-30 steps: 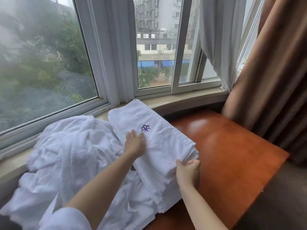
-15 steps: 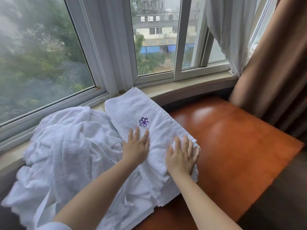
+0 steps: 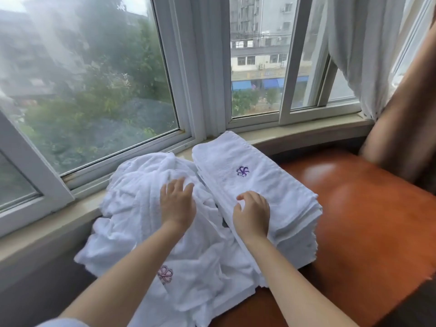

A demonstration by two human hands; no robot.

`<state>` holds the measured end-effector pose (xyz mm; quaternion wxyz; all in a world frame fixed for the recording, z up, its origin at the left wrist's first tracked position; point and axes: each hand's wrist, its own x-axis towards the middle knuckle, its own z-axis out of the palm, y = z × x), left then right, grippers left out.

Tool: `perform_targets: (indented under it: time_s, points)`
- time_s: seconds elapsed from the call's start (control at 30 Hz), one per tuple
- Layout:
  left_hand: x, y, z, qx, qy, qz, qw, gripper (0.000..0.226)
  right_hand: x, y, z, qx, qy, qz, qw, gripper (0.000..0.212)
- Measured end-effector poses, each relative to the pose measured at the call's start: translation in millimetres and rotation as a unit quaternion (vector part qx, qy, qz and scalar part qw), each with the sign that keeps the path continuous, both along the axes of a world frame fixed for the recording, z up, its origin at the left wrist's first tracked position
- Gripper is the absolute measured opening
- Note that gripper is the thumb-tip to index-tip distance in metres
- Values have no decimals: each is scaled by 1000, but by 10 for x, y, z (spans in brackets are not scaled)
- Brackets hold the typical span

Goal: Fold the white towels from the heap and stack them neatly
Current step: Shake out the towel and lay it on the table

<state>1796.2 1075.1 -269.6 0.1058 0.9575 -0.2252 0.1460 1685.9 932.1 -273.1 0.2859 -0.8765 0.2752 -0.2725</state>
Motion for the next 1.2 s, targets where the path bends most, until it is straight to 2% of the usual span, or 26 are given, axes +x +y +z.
perform_targets:
  time_s: [0.07, 0.13, 0.27, 0.37, 0.43, 0.5, 0.57, 0.63, 0.73, 0.8, 0.83, 0.93, 0.97, 1.03, 1.07, 1.1, 1.13, 1.17, 1.2]
  points:
    - [21, 342, 5, -31, 36, 111, 993, 57, 38, 255, -34, 38, -1, 36, 999, 20]
    - [44, 551, -6, -42, 106, 157, 981, 59, 66, 461, -86, 83, 19, 75, 994, 19]
    - [52, 687, 136, -54, 137, 100, 984, 5, 109, 705, -117, 125, 65, 114, 984, 23]
    - [20, 740, 317, -51, 141, 82, 985, 16, 138, 808, -61, 103, 89, 149, 980, 34]
    - [-113, 768, 504, -41, 129, 60, 989, 16, 142, 885, 21, 48, 81, 157, 983, 54]
    - [-270, 798, 690, -52, 107, -11, 993, 15, 148, 975, 106, 3, 86, 176, 981, 83]
    - [-439, 855, 861, -128, 108, -121, 978, 20, 153, 1045, 172, 18, 93, 206, 974, 97]
    - [-575, 961, 1011, -229, 110, -171, 952, 12, 139, 1077, 248, 51, 70, 231, 969, 86]
    - [-649, 1123, 1129, -355, 34, -133, 925, 6, 64, 1136, 385, 98, -21, 279, 955, 32]
    - [-644, 1224, 1137, -403, 37, -116, 907, 8, -57, 1243, 542, 209, -76, 328, 918, 11]
    - [-629, 1278, 1115, -439, 69, -112, 889, 9, -127, 1297, 637, 266, -100, 342, 896, 7]
    - [-662, 1449, 1007, -583, 222, -106, 774, 31, -329, 1383, 918, 343, -164, 309, 872, 15]
    - [-656, 1501, 913, -570, 242, -97, 779, 42, -393, 1391, 1006, 363, -189, 292, 864, 16]
    - [-655, 1571, 700, -413, 262, -91, 867, 52, -497, 1393, 1158, 389, -249, 261, 848, 16]
    - [-692, 1573, 613, -333, 286, -116, 891, 45, -536, 1389, 1217, 383, -270, 239, 850, 16]
    - [-738, 1553, 531, -293, 327, -144, 887, 32, -563, 1381, 1252, 371, -279, 215, 859, 19]
    - [-803, 1532, 493, -301, 380, -159, 860, 23, -582, 1369, 1269, 363, -277, 195, 868, 22]
    - [-879, 1508, 486, -330, 432, -165, 823, 17, -597, 1347, 1263, 365, -267, 182, 873, 24]
    - [-960, 1477, 496, -375, 485, -171, 771, 12, -618, 1315, 1244, 377, -254, 177, 873, 21]
